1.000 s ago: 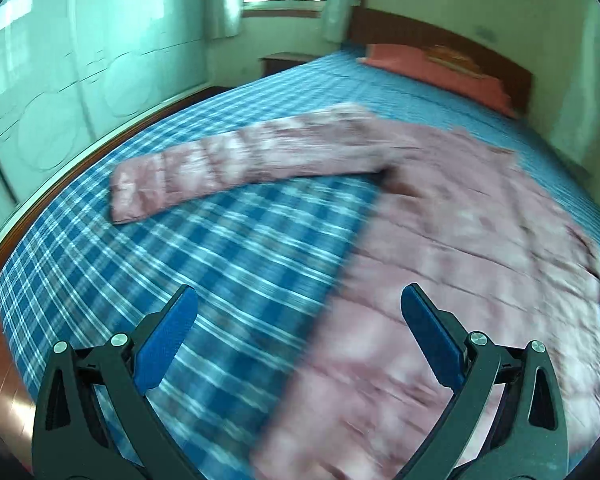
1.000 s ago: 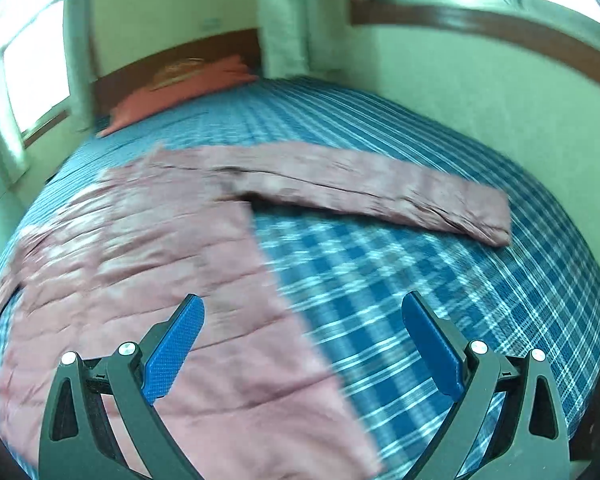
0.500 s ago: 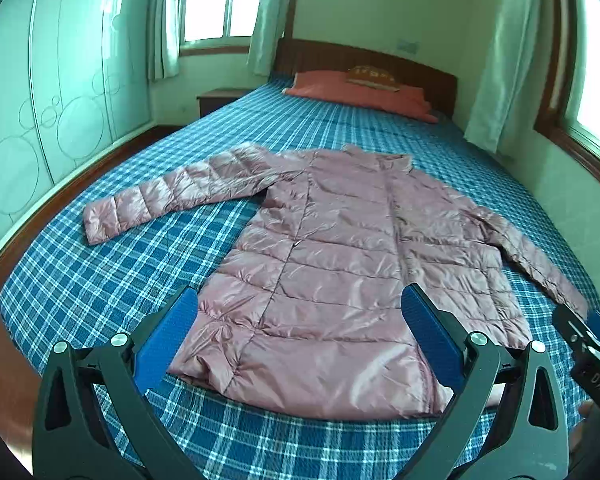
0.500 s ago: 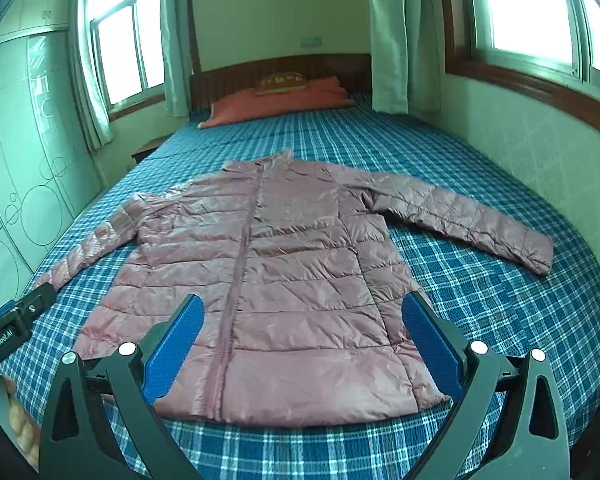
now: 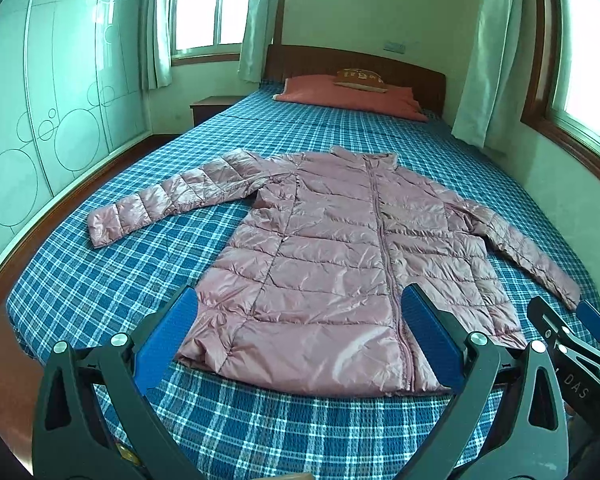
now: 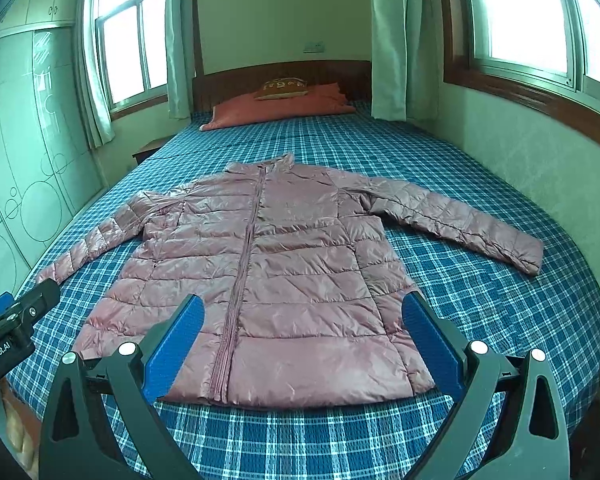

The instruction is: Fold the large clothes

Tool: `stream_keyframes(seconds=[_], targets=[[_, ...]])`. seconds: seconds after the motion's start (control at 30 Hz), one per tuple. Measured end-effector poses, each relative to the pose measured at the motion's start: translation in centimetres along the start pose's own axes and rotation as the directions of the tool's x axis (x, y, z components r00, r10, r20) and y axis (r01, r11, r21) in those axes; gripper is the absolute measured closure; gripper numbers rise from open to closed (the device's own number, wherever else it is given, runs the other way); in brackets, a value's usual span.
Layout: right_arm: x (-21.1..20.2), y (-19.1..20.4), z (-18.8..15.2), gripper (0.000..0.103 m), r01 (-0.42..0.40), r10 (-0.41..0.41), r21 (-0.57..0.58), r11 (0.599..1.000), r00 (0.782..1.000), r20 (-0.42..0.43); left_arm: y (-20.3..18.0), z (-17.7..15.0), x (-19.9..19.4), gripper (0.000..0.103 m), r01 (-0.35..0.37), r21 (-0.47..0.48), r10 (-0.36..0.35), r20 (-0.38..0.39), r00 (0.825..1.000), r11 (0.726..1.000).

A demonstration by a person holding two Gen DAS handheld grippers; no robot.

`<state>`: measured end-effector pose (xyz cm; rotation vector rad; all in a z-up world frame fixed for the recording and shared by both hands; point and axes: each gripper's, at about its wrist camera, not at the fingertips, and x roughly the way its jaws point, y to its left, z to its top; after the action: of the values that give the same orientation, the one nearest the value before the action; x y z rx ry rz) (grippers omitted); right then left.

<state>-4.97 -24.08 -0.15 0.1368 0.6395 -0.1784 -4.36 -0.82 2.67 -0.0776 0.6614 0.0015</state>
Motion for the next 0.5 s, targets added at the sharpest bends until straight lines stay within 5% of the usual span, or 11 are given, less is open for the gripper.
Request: stream_keyframes(seconds=[0.5], targets=[[-0.74, 0.2, -0.51, 0.005, 0.007, -0.007, -0.007, 1.0, 1.0, 0.009, -0.58, -0.39, -0.83, 0.002, -0.004, 0.014, 0.004, 0.012, 1.0, 1.0]])
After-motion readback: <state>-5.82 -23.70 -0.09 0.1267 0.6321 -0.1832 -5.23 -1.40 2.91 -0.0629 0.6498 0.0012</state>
